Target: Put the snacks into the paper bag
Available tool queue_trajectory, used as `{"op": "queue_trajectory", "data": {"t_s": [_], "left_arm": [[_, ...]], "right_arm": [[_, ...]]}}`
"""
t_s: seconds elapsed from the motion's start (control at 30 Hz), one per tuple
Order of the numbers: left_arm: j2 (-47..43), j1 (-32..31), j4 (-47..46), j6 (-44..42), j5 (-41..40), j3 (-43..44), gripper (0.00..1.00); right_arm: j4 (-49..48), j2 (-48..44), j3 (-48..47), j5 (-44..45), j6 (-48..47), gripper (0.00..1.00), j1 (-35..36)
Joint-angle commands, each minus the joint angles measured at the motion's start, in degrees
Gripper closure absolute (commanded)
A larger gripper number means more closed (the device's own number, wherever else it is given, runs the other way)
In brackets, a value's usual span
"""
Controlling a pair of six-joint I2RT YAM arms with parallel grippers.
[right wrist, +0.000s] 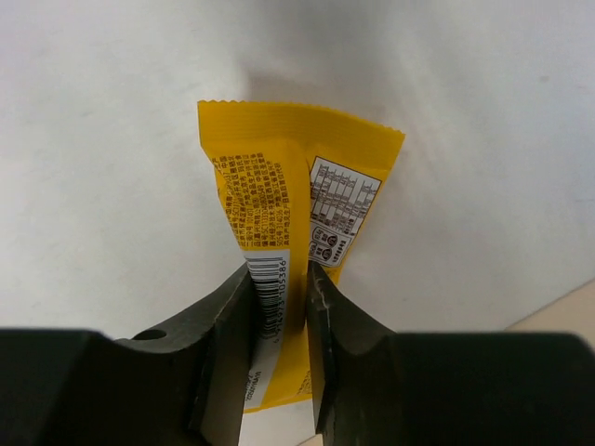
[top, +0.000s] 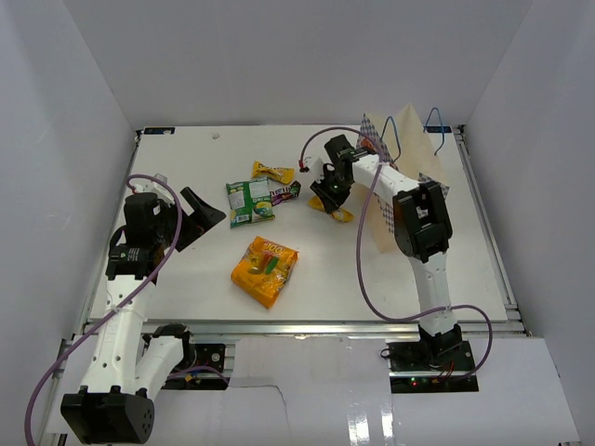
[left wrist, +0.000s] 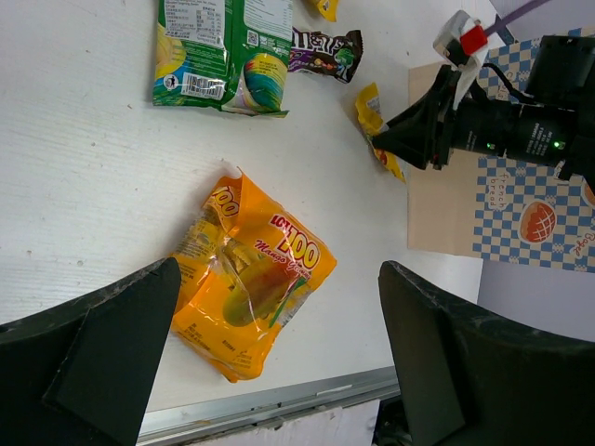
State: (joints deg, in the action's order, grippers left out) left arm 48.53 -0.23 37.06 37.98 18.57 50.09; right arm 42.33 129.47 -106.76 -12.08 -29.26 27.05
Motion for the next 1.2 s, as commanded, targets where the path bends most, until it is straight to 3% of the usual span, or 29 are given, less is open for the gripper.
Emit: {"op": "queue_trajectory", "data": {"t_s": [0.0, 0.23, 0.47, 0.67, 0.83, 1.17], "left_arm": [[-0.72, -0.03, -0.41, 0.26, -0.37, 0.01, 0.02], [-0.81, -0.03, -1.55, 0.34, 0.07, -0.69, 0.02], [-0.81, 0.05, -3.22, 0.61, 0.59, -2.01, 0.02], [0.42, -0.03, -5.76, 0.70, 1.47, -2.97, 0.02], [1.56, -0.03, -7.26, 0.08, 2.17, -3.15, 0.02], [4.64, 0.05, -8.23, -1.50, 2.18, -1.75, 0.02]], "right_arm": [[1.97, -7.64, 1.73, -9.87, -7.91, 0.69, 0.29], [1.80, -22.65, 6.48, -27.98, -16.97, 0.74, -1.38], [-0.65, -33.13, -0.79, -39.25, -12.51, 0.75, -5.94], [-11.98, -38.32, -9.85, -36.80, 1.82, 0.75, -14.90], [-17.89, -39.91, -11.28, -35.21, 10.17, 0.76, -25.35], [-17.89, -40.26, -0.57, -28.28, 9.22, 0.69, -29.07]]}}
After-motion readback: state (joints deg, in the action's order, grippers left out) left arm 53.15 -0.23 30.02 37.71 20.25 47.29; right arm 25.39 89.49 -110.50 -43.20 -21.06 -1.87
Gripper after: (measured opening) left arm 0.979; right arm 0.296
